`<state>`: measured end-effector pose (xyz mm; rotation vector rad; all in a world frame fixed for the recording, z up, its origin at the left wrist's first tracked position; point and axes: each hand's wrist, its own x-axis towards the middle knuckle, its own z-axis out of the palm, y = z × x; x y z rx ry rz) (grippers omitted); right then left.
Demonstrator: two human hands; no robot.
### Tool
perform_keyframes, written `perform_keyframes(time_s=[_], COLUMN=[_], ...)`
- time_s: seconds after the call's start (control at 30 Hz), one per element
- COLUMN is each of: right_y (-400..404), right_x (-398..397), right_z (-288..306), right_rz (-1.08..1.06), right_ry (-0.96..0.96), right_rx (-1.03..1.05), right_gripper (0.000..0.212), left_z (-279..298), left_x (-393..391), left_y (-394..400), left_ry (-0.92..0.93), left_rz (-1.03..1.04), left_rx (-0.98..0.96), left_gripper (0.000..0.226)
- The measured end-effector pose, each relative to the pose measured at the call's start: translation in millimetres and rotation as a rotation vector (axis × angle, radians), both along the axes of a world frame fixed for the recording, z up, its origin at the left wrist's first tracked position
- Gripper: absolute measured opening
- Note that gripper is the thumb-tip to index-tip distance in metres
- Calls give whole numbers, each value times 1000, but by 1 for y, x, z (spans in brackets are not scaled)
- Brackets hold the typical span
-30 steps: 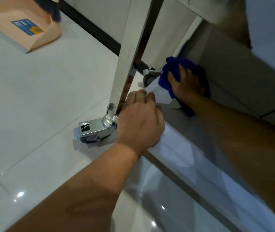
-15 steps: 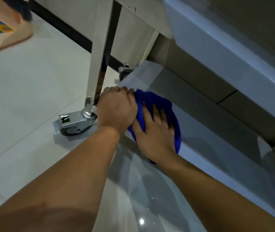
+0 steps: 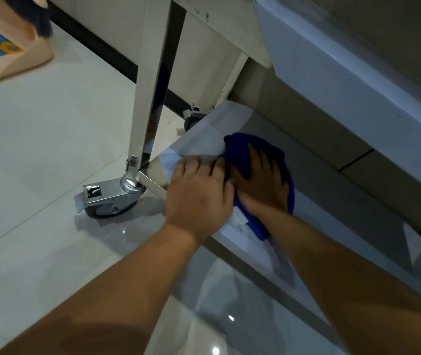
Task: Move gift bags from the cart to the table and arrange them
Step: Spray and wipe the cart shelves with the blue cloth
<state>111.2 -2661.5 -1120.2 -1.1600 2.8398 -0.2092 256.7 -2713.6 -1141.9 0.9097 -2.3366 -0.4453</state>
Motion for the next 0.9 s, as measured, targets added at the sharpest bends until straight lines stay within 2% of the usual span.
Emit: perform_keyframes(time_s=[0.23, 0.37, 0.47, 0.67, 0.9], right_y=[-48, -72, -80, -63, 25], right_x=[-93, -129, -140, -118, -17], right_z=[-2, -4, -5, -3, 4], right_rz=[-22, -59, -62, -40, 57], right_ry=[-27, -25, -9, -18, -6], right_rx=[-58, -79, -49, 30, 107], right_gripper=[87, 110, 101, 87, 75], left_z=[-2, -2, -2, 2, 4], left_x=[-3, -3, -4, -3, -3], left_y=[1, 3, 1, 0, 4], left_ry=[-40, -49, -49, -56, -49], left_rz=[63, 93, 101, 67, 76], left_rx=[-49, -63, -69, -53, 4], left_gripper=[43, 40, 39, 40, 43])
